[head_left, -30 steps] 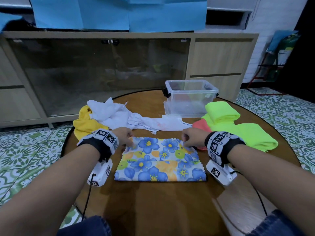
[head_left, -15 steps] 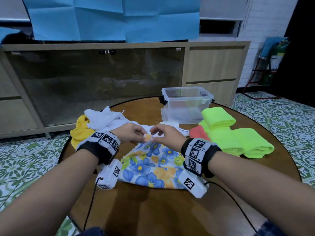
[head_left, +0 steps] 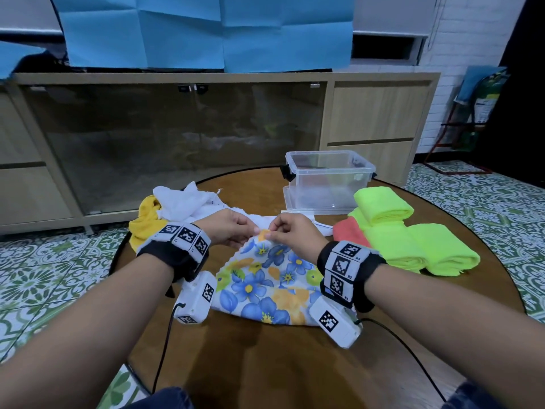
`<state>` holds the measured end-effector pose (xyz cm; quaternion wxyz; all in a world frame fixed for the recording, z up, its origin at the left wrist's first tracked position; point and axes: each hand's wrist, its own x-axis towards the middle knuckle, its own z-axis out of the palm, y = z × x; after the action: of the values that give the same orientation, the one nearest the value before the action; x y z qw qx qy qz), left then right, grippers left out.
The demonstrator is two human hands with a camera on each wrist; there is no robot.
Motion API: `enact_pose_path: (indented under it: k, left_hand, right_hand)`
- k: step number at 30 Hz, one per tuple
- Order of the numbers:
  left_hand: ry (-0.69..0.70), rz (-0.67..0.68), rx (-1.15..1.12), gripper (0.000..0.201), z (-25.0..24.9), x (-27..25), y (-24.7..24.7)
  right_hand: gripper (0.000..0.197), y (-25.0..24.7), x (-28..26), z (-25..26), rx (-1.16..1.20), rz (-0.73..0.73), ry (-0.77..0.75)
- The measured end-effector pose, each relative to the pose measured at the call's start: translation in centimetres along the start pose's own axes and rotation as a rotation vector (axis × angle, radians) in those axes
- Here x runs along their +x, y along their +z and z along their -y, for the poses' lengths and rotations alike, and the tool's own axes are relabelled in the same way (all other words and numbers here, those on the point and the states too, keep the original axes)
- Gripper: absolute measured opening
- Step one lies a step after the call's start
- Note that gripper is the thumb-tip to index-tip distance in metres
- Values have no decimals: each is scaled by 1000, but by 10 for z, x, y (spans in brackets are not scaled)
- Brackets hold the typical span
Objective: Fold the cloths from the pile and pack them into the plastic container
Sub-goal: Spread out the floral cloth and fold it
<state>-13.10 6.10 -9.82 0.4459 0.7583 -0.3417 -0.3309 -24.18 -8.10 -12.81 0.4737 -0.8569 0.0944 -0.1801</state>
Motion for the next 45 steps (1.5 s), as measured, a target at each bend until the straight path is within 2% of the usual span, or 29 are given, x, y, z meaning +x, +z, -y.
enact_pose_path:
  k: [4, 6, 9, 11, 15, 26, 38, 43, 45]
  left_hand:
    - [-27, -25, -19, 14, 1, 0, -2]
    - [-46, -93, -55, 12, 3, 1, -6]
    - [-29, -218, -63, 15, 3, 1, -10]
    - [-13, -199, -48, 17, 0, 0, -7]
    - [16, -107, -3, 20, -7, -3, 4]
    - [41, -123, 27, 16, -15, -6, 8]
    - [59, -134, 5, 22, -17, -3, 13]
    - [111, -111, 66, 5, -16, -2, 13]
    - [134, -125, 120, 6, -15, 1, 13]
  right_hand:
    - [25, 2, 0, 2, -12, -28, -43]
    - [24, -1, 1, 2, 5, -38, -48]
    - [23, -4, 0, 5, 87, 59, -44]
    - [21, -3, 0, 6, 103, 104, -25]
    - [20, -1, 2, 4, 100, 63, 21]
    - [24, -2, 1, 4, 110, -8, 57]
    - [26, -3, 1, 5, 119, -64, 92]
    - [25, -3, 3, 4, 120, -82, 103]
    - [25, -3, 3, 4, 107, -87, 85]
